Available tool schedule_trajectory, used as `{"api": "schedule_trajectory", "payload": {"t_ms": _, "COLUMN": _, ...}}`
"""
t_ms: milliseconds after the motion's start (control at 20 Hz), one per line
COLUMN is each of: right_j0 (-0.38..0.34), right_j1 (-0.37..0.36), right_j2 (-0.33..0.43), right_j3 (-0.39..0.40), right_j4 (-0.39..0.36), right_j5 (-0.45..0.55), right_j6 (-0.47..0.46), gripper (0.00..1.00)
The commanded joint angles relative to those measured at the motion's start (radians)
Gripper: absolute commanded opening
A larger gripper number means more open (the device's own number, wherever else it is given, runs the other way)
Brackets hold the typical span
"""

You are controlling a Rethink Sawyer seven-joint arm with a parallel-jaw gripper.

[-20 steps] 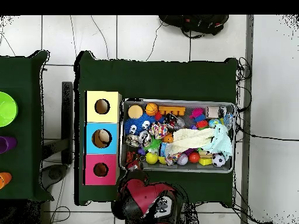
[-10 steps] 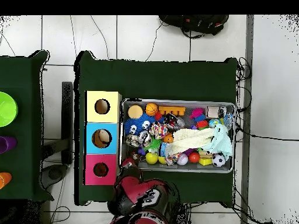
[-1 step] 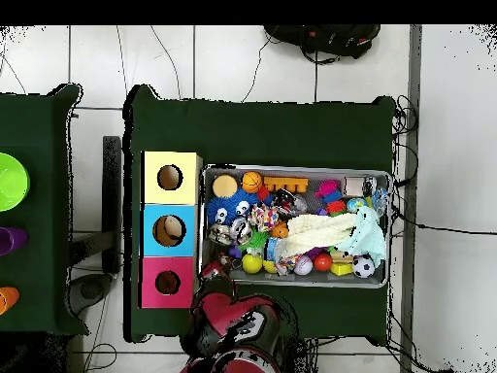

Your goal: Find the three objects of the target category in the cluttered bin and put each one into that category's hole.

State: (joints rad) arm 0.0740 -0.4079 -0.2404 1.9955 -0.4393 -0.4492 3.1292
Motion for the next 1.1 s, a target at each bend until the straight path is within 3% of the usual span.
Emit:
{"api": "schedule_trajectory", "payload": {"t_ms": 50, "right_j0": 0.030, "right_j1": 0.136, "right_j2": 0.104, "right_j3": -0.082, "right_j4": -0.058, "right_j5": 0.089, "right_j6": -0.078, "gripper": 1.00}}
{"api": "schedule_trajectory", "payload": {"t_ms": 400, "right_j0": 0.104, "right_j1": 0.294, "right_j2": 0.036, "right_j3": -0.165, "right_j4": 0.037, "right_j5": 0.021, "right_j6": -0.053, "gripper": 1.00}}
{"api": "schedule_trajectory", "payload": {"t_ms": 550, "right_j0": 0.094, "right_j1": 0.354, "right_j2": 0.029, "right_j3": -0.208, "right_j4": 0.066, "right_j5": 0.034, "right_j6": -0.032, "gripper": 1.00}}
{"api": "schedule_trajectory", "payload": {"t_ms": 850, "right_j0": 0.008, "right_j1": 0.339, "right_j2": 0.092, "right_j3": -0.208, "right_j4": -0.041, "right_j5": 0.055, "right_j6": -0.030, "gripper": 1.00}}
{"api": "schedule_trajectory", "payload": {"t_ms": 1050, "right_j0": -0.006, "right_j1": 0.328, "right_j2": 0.105, "right_j3": -0.203, "right_j4": -0.060, "right_j5": 0.067, "right_j6": -0.032, "gripper": 1.00}}
{"api": "schedule_trajectory", "payload": {"t_ms": 1100, "right_j0": -0.007, "right_j1": 0.325, "right_j2": 0.108, "right_j3": -0.201, "right_j4": -0.062, "right_j5": 0.072, "right_j6": -0.032, "gripper": 0.00}}
